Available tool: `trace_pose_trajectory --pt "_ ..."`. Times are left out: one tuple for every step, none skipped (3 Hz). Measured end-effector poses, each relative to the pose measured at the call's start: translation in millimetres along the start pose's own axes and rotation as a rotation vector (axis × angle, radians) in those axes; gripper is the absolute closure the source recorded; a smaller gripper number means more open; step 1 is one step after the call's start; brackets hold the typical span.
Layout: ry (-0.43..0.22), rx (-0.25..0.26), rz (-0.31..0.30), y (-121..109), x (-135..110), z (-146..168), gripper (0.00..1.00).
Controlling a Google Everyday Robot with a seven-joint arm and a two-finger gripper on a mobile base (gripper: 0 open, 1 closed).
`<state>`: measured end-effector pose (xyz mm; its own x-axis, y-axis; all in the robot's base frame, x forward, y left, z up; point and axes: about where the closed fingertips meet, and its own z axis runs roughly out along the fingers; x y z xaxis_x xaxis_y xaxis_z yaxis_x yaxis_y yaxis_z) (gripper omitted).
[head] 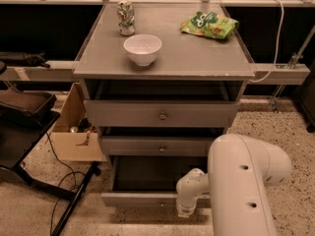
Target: Open bottom drawer
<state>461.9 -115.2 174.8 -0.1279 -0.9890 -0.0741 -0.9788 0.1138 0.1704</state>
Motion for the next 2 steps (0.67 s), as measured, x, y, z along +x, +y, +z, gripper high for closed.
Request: trace_pose_trajectory --pt "0.000 0.000 0.000 -1.4 -0.2 -0.6 1.00" --pt "0.000 0.000 0.000 -1.4 -0.2 -0.7 0.84"
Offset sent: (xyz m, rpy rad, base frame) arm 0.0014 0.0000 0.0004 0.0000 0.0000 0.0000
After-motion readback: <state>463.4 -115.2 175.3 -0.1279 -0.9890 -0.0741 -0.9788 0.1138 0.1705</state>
